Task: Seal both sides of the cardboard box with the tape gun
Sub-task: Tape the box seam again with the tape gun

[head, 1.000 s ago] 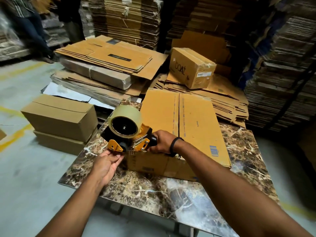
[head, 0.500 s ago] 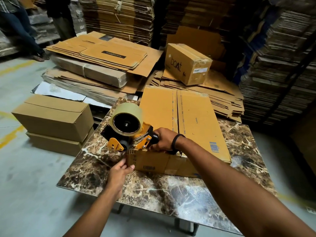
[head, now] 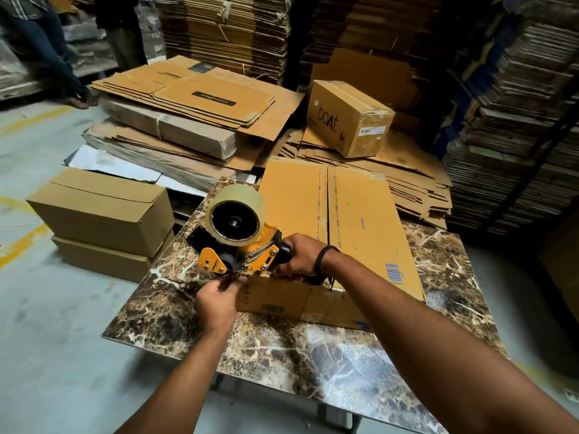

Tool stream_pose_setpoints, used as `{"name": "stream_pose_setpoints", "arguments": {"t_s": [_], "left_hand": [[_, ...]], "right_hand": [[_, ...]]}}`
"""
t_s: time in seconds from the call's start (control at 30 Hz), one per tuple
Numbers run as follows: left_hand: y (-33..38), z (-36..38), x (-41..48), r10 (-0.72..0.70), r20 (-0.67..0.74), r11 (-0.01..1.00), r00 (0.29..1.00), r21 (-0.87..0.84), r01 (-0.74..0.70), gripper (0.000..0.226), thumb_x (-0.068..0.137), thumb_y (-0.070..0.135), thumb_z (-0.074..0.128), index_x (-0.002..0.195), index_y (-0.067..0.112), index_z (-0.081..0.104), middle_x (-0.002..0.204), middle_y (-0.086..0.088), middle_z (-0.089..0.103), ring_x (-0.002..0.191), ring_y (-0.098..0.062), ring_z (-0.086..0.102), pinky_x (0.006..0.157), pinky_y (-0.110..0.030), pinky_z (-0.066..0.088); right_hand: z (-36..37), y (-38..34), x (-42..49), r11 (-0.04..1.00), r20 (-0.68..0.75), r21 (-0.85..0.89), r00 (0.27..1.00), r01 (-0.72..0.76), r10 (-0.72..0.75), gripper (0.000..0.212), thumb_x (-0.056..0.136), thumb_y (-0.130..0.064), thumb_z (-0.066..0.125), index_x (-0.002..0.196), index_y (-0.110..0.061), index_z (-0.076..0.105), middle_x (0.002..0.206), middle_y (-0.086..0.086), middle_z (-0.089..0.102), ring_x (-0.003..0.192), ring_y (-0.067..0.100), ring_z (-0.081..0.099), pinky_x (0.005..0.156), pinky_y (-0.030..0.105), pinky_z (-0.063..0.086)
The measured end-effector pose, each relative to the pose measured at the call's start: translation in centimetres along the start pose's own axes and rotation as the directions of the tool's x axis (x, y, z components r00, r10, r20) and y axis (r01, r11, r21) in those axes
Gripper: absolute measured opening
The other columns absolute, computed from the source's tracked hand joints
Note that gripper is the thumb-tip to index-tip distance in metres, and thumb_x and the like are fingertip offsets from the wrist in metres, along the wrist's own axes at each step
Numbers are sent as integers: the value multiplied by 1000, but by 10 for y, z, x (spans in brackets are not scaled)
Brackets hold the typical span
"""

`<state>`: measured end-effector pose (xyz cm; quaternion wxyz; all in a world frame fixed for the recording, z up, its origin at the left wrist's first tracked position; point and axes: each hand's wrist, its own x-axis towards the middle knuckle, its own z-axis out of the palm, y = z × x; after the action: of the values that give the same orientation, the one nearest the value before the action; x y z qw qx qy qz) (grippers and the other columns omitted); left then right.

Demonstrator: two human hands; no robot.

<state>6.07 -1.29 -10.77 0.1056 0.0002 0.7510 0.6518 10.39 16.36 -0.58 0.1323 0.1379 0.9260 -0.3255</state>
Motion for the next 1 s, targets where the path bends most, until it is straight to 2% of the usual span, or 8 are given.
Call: {"name": "stream_pose_setpoints", "arguments": {"t_s": [0.1,0.2,0.33,0.43,0.63,0.8,0.9,1.0], "left_hand": [[-7,1,0,-17,-30,1000,999,-1,17,18,71,19,76,69,16,59,71,-2,64,66,-20,58,59,-32,49],[-11,4,2,-4,-58,1000,998,2,4,12,74,19,75,74,19,63,74,0,67,71,-21,63,64,-38,54],[-11,6,4,47,-87,991,995,132,-35,20,84,10,65,69,22,57,70,-2,61,59,-24,58,53,-44,54],[-11,10,4,67,-132,980,989,195,-41,30,86,2,59,65,21,51,64,-6,57,48,-19,48,45,-34,45],[-13,17,6,82,-198,982,977,182,-46,31,79,-17,48,62,9,47,58,-5,49,52,-19,48,49,-40,48],[-8,16,-2,201,-173,972,964,158,-174,11,84,-1,61,93,3,67,70,0,61,49,-10,48,41,-21,37],[-10,19,-8,132,-142,991,981,13,-131,22,82,5,65,103,11,66,85,5,65,74,-14,65,59,-29,54],[-15,19,-11,-3,-72,995,997,-98,-4,32,79,18,70,111,18,63,93,2,69,89,-25,67,73,-41,57]], "right_hand": [[0,0,0,1000,5,4,1000,3,-3,18,78,-22,76,82,-19,59,66,-2,66,50,14,61,53,26,52],[0,1,1,1000,2,6,1000,17,-17,21,78,-21,76,75,-24,55,68,0,67,53,16,62,52,24,49],[-3,2,0,999,17,-16,999,38,-38,19,79,-22,76,76,-23,56,74,4,69,59,20,65,54,25,51],[-9,4,-3,998,44,-20,998,53,-52,16,79,-23,75,84,-16,62,71,1,67,56,17,63,52,23,51],[-26,17,-20,997,69,-53,996,57,-53,13,80,-23,75,79,-21,62,67,1,69,52,15,63,48,23,49],[-45,72,-65,995,-5,-77,998,-57,57,14,80,-23,72,83,-14,63,67,4,69,56,18,64,46,16,45],[-38,92,-83,991,6,-50,992,-127,127,15,83,-22,72,84,-16,58,63,-3,65,50,13,61,48,23,49],[-33,92,-82,988,-40,-60,989,-142,140,19,81,-18,72,76,-22,54,64,-4,63,51,13,59,47,23,47]]}}
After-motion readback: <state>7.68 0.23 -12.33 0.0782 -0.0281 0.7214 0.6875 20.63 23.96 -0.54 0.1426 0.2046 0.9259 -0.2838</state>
